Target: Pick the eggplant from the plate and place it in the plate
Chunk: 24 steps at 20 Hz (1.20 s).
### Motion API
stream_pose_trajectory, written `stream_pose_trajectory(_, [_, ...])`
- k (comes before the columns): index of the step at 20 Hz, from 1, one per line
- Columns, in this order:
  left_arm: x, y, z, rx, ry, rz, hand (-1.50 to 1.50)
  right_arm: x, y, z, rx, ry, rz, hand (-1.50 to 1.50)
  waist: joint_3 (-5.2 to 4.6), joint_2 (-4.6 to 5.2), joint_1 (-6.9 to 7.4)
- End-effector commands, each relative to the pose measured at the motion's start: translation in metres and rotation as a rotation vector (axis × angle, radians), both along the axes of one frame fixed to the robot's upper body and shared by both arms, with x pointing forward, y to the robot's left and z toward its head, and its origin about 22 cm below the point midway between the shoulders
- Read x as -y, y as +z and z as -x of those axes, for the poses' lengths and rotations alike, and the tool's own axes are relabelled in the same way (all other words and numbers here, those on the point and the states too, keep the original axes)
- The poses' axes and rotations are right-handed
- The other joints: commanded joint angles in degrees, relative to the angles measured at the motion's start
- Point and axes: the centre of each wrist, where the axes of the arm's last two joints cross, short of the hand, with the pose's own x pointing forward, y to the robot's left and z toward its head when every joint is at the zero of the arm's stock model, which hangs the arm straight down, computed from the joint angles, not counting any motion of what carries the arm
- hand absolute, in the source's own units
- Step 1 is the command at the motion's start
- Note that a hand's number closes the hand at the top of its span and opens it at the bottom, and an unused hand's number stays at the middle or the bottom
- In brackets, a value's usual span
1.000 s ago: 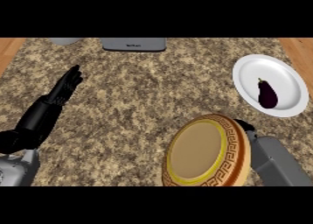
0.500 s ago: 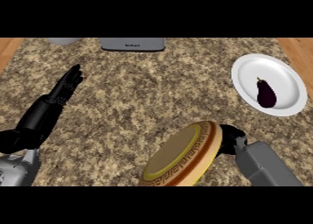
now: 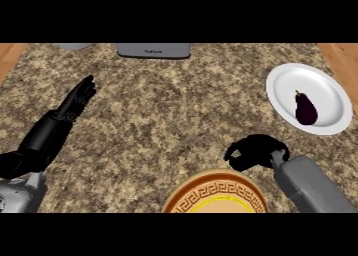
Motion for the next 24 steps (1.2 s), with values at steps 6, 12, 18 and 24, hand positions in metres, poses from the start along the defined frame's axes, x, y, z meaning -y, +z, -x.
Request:
stream_pose_trajectory(6, [0.019, 0.006, -0.004, 0.014, -0.104, -0.005, 0.00, 0.038, 0.079, -0.070, 0.386, -0.312, 0.890, 1.50, 1.25, 2.95, 7.77])
stream_pose_trajectory(12, [0.032, 0.015, -0.013, 0.043, -0.154, -0.019, 0.00, 0.018, 0.115, -0.105, 0.577, -0.461, 1.229, 1.50, 1.81, 4.12, 10.26])
stream_pose_trajectory(18, [0.040, 0.011, -0.015, 0.022, -0.152, 0.001, 0.00, -0.035, 0.153, -0.132, 0.681, -0.577, 1.364, 1.50, 2.07, 3.60, 9.77])
stream_pose_trajectory(24, [0.036, 0.014, -0.023, 0.033, -0.114, -0.003, 0.00, -0.051, 0.158, -0.147, 0.742, -0.641, 1.546, 1.50, 2.16, 3.61, 7.32])
